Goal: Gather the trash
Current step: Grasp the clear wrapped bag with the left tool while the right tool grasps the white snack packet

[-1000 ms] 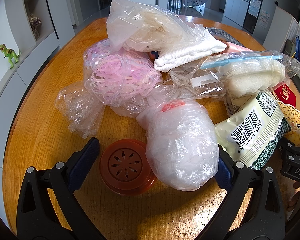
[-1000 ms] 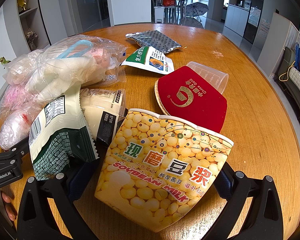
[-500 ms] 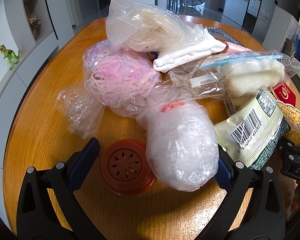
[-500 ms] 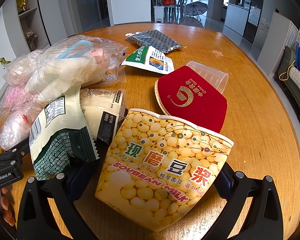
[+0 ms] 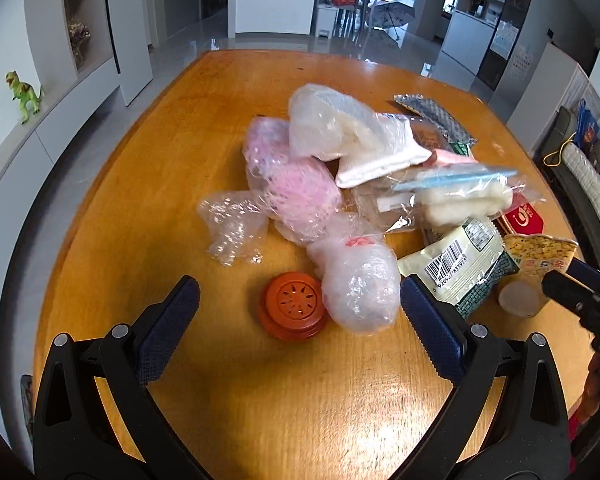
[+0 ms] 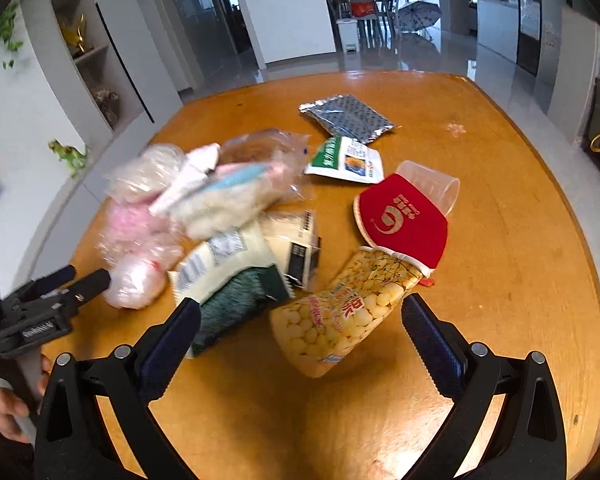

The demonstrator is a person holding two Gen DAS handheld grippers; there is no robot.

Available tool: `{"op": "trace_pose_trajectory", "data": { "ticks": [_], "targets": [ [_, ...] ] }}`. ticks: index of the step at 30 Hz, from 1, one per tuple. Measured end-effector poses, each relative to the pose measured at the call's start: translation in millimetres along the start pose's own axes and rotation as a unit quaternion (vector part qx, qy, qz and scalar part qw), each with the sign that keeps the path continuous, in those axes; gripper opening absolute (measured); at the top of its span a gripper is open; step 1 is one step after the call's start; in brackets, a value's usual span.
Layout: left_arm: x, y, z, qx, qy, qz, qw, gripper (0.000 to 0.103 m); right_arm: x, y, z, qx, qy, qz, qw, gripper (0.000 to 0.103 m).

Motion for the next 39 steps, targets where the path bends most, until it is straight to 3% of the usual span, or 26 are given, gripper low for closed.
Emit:
{"op": "trace_pose_trajectory", "data": {
  "ticks": [4,7,15,17,18,20,21,22,28,29,31,33,37,39],
  "targets": [
    [-7.2,8.7,10.7,0.003,-0.003,0.003,1.0000,0.097,-17.4,6.6,14.6,-0.050,-0.002,0.009,0.999,0.100],
    [-11.9,9.7,18.3,0.006,0.002,0.004,1.0000,0.097,-28.4,6.1,35.4,-0.058,0.023,0.014,0.998,0.098],
    [-15.9,16.4,11.8,0.012,-0.012,0.012,0.9998,0.097,-25.2,-61.7,40.0,0.003,0.043,0.114,0.993,0.088],
    [-18.1,12.5,10.6,0.017,-0.013,0.018,0.9996,0.097,-19.8,-74.8,36.1,-0.006,0.033,0.130,0.991,0.077],
    [-18.2,10.3,8.2,0.017,-0.015,0.022,0.9995,0.097,-15.3,-82.9,33.7,-0.011,0.024,0.146,0.989,0.065],
    [-17.4,6.2,4.0,0.016,-0.021,0.027,0.9993,0.097,-12.6,-84.9,32.3,-0.035,0.014,0.147,0.988,0.054],
    [-17.7,4.3,1.4,0.016,-0.024,0.031,0.9991,0.097,-11.8,-81.4,32.4,-0.050,0.012,0.142,0.988,0.038],
    [-18.0,1.8,-1.4,0.015,-0.027,0.034,0.9989,0.097,-11.0,-75.3,31.2,-0.067,0.002,0.137,0.988,0.030],
    [-24.8,-16.8,-37.0,0.001,-0.092,0.049,0.9945,0.097,5.4,-31.5,28.4,-0.059,0.014,0.103,0.993,0.023],
    [-24.6,-21.4,-43.8,-0.005,-0.109,0.053,0.9926,0.095,9.4,-23.8,26.2,-0.055,0.014,0.097,0.994,0.023],
    [-22.5,-29.5,-52.0,-0.020,-0.132,0.062,0.9891,0.078,9.0,-15.4,21.3,-0.051,0.011,0.092,0.994,0.023],
    [-19.0,-39.4,-56.1,-0.015,-0.140,0.081,0.9867,0.052,12.0,-7.0,16.6,-0.056,0.005,0.086,0.995,0.023],
    [-17.7,-39.7,-53.9,0.002,-0.131,0.081,0.9880,0.045,9.9,5.6,14.0,-0.061,-0.001,0.077,0.995,0.023],
    [-18.4,-32.5,-45.3,0.040,-0.105,0.084,0.9901,0.045,12.6,13.8,14.6,-0.068,-0.001,0.070,0.995,0.023]
  ]
}}
Point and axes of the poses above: each gripper's, at about its wrist camera, not at the fingertips, and y roughly against the way its jaws point, z to its left, x to its underside, the point moved 1 cm from there along -y, roughly the way its jaws point, and after that the axes turned 6 degrees about -x, right-handed, at the moved point
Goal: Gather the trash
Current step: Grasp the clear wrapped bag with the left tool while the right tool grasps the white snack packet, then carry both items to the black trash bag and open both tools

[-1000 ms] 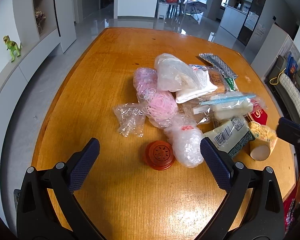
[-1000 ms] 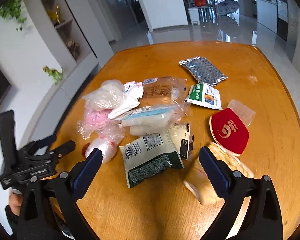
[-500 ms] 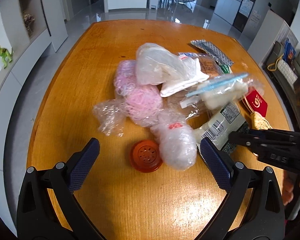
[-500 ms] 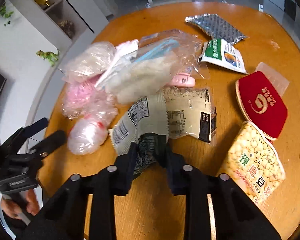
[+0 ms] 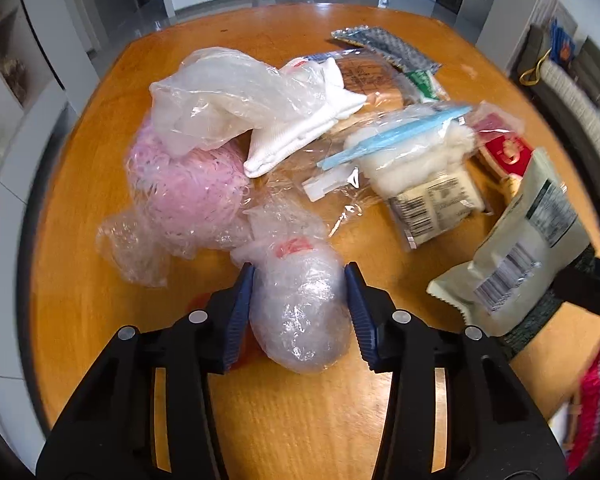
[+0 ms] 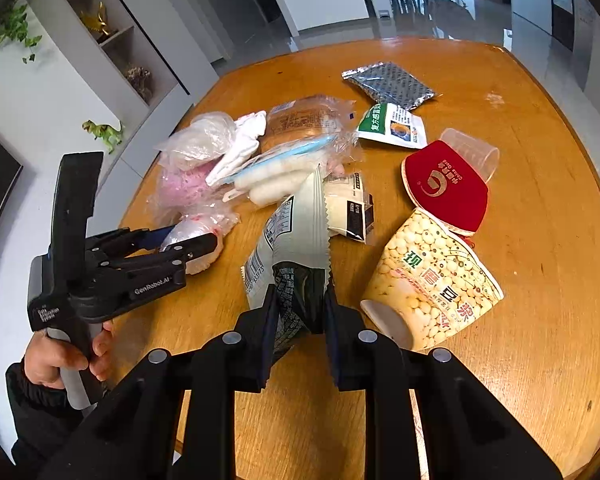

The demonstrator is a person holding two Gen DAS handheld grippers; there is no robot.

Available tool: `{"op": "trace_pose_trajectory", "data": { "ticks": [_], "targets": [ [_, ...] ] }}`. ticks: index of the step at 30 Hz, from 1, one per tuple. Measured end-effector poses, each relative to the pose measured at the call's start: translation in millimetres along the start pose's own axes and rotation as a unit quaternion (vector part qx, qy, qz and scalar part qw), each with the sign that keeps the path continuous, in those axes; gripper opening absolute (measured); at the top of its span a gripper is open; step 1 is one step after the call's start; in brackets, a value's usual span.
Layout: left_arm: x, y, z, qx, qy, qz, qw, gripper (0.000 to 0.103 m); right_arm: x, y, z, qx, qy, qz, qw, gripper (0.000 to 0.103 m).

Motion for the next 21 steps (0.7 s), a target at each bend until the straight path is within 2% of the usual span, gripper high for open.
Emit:
{"op": "trace_pose_trajectory", "data": {
  "ticks": [3,8,10,16,21],
  "targets": [
    [7.1,23.9,13.3,0.033,0.022,-0.024,0.9989,0.045,5.0,5.0,8.1,-0.012,0.005,-0.006,1.000,0.023],
    [31.4,63.5,27.4,0.041,0.027,-0.065,0.9967,0.045,15.2,13.5,27.6,-0.026,0.015,-0.011,0.999,0.023],
    [38.7,73.0,33.2,0.040,0.034,-0.076,0.9957,0.045,20.1,14.7,39.5,-0.036,0.022,-0.011,0.999,0.023],
    [89.9,100.3,64.5,0.038,0.077,-0.108,0.9904,0.045,38.6,6.6,94.6,-0.068,0.063,-0.002,0.996,0.023],
    [145.8,129.9,117.4,0.011,0.128,-0.132,0.9829,0.045,57.2,-15.2,152.7,-0.099,0.110,0.020,0.989,0.023]
  ]
}}
Point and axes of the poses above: each gripper's, at about its wrist camera, not at the fingertips, and y roughly against the way its jaws point, z to its left, x to its underside, the point moved 1 cm from there along -y, roughly the way its jaws point, and after that the axes turned 6 degrees about -x, right-handed, at the moved point
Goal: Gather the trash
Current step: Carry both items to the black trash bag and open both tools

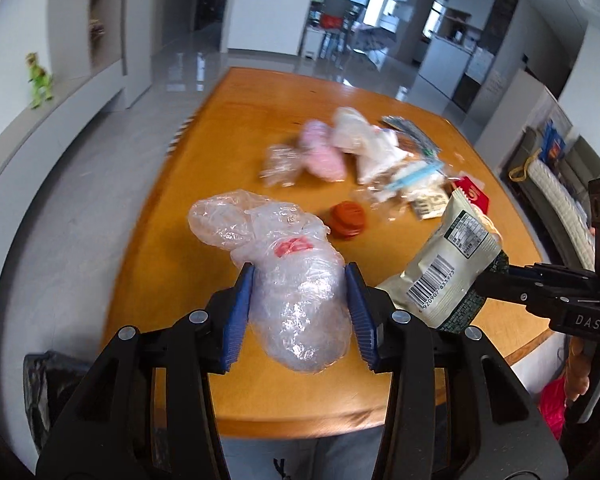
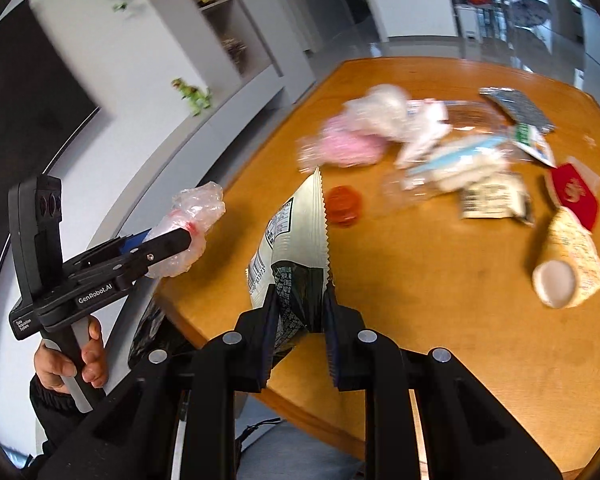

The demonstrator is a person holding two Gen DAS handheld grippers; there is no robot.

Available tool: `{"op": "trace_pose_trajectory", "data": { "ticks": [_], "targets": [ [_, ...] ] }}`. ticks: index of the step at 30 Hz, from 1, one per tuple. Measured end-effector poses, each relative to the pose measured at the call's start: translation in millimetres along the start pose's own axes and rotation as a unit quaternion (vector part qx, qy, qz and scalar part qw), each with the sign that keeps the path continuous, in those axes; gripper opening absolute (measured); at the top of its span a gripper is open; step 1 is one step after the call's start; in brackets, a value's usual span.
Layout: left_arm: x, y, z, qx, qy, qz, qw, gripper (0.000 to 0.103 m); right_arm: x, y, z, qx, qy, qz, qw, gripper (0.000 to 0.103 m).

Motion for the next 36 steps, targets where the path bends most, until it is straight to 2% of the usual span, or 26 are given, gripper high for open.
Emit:
{"op": "trace_pose_trajectory", "data": {
  "ticks": [4,7,10,12,16,20,21,22,23,24,27,28,31,36],
  "targets": [
    [30.7,29.4,56.1,-0.046,0.041,-0.016,0.9979,0.045,7.5,-33.4,50.3,-0.031,0.039,0.029,0.998,0.023],
    [61.6,50.8,104.2,-0.086,0.084,-0.021,0.9926,0.045,14.9,-57.3,87.2,-0.055,0.069,0.050,0.995,0.022],
    [97.2,72.3,157.0,-0.131,0.134,-0.023,0.9821,0.045,23.8,-83.8,127.6,-0.082,0.102,0.075,0.989,0.022],
    [124.6,83.9,191.1,-0.165,0.166,-0.018,0.9721,0.045,31.0,-104.4,156.4,-0.100,0.125,0.097,0.982,0.022],
    [175.7,98.1,252.3,-0.214,0.236,0.002,0.9480,0.045,48.2,-150.2,210.3,-0.131,0.167,0.146,0.966,0.022],
    [221.1,110.8,300.5,-0.253,0.307,0.015,0.9174,0.047,66.8,-197.7,257.7,-0.158,0.199,0.193,0.948,0.022],
    [230.7,116.6,311.5,-0.254,0.330,0.007,0.9091,0.054,71.1,-205.4,267.5,-0.165,0.210,0.205,0.941,0.026],
    [237.2,121.1,319.0,-0.260,0.346,0.002,0.9016,0.065,75.9,-216.5,279.8,-0.169,0.227,0.217,0.934,0.043],
    [243.0,126.1,328.1,-0.278,0.366,0.000,0.8879,0.100,79.3,-225.0,289.2,-0.151,0.241,0.220,0.933,0.058],
    [246.7,130.5,333.6,-0.294,0.377,-0.005,0.8783,0.097,79.8,-228.4,291.6,-0.136,0.248,0.214,0.935,0.072],
    [250.7,134.8,341.3,-0.310,0.397,-0.007,0.8641,0.097,82.6,-226.2,300.3,-0.140,0.262,0.197,0.934,0.072],
    [248.8,132.3,342.2,-0.305,0.402,-0.006,0.8632,0.097,82.0,-222.4,299.5,-0.138,0.264,0.193,0.935,0.072],
    [245.5,127.6,334.5,-0.287,0.404,-0.006,0.8687,0.097,78.9,-208.1,294.2,-0.131,0.272,0.172,0.938,0.072],
    [222.8,115.1,315.8,-0.266,0.371,-0.010,0.8899,0.097,63.0,-180.6,267.0,-0.119,0.246,0.138,0.952,0.072]
  ]
}}
Point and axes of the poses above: each gripper's, at about its wrist camera, not at the fingertips, and y roughly against the way its jaws point, z to its left, x to its underside, the point moved 1 cm from there along -y, roughly the way its jaws point, and after that the axes turned 6 degrees about -x, right-handed, at the moved point
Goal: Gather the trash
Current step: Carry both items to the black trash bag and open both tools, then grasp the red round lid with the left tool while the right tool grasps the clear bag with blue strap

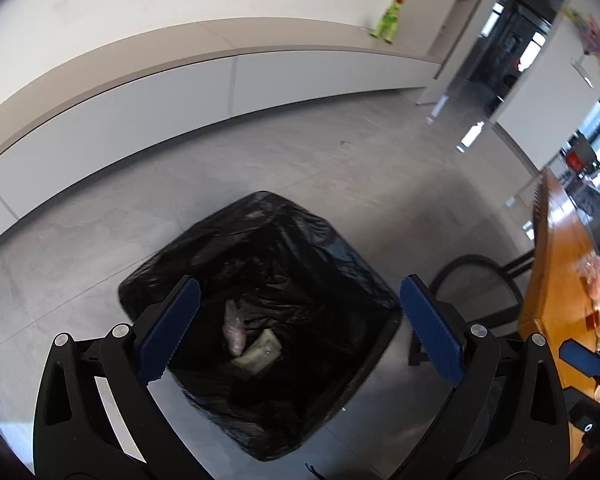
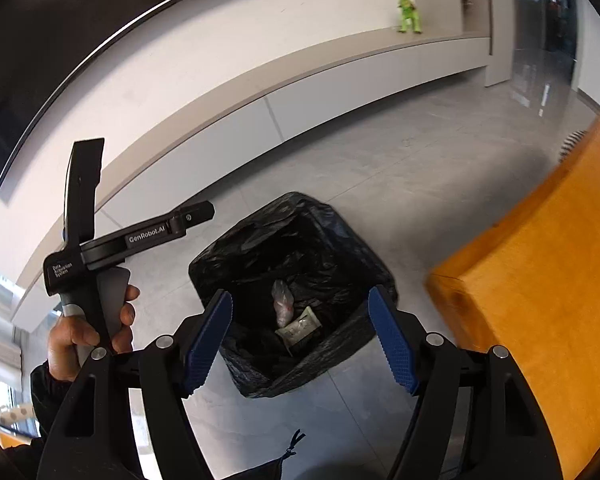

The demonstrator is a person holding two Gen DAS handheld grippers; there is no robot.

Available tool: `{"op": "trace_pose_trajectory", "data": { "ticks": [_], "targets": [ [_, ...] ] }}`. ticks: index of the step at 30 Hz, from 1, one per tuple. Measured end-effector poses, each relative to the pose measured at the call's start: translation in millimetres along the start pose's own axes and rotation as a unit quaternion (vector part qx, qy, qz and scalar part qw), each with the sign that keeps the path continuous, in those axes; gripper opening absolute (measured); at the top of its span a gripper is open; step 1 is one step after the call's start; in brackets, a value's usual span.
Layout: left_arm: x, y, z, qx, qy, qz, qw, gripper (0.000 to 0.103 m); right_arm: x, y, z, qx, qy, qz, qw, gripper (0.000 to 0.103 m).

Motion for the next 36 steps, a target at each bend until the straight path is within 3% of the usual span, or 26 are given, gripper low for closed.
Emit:
{"op": "trace_pose_trajectory", "data": {
  "ticks": [6,12,16,18,25,30,36],
  "targets": [
    [4.1,15.7,-79.9,0.036,-0.073,-0.017,0.9965,0.097,17.5,57.7,-48.5,0.053,-0.042,-0.039,0.997,0.072],
    [12.9,25.9,-178.1,0.087,-0.148,-0.015,0.9850,0.097,41.0,108.4,-121.8,0.106,-0.120,-0.062,0.985,0.068],
    [26.8,34.1,-250.6,0.124,-0.209,-0.014,0.9700,0.097,59.0,146.5,-168.2,0.130,-0.180,-0.089,0.971,0.067],
    [40.4,38.2,-292.9,0.140,-0.248,-0.016,0.9585,0.097,69.5,165.1,-194.5,0.139,-0.212,-0.101,0.962,0.067],
    [69.8,32.2,-394.2,0.181,-0.328,0.001,0.9271,0.097,97.1,207.8,-265.3,0.170,-0.288,-0.128,0.934,0.067],
    [92.1,25.9,-460.1,0.194,-0.366,0.014,0.9100,0.097,120.8,235.5,-316.1,0.169,-0.343,-0.145,0.913,0.067],
    [120.4,15.7,-519.7,0.194,-0.432,0.012,0.8809,0.097,137.9,253.4,-363.4,0.149,-0.401,-0.160,0.889,0.067]
  ]
}}
Point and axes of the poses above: each gripper's, at about its wrist camera, not at the fingertips, and y roughly against the way its jaws point, z to its left, x to its underside, the point moved 1 cm from there along -y, roughly the way its jaws point, and after that the axes turned 6 degrees about -x, right-handed, at the moved point
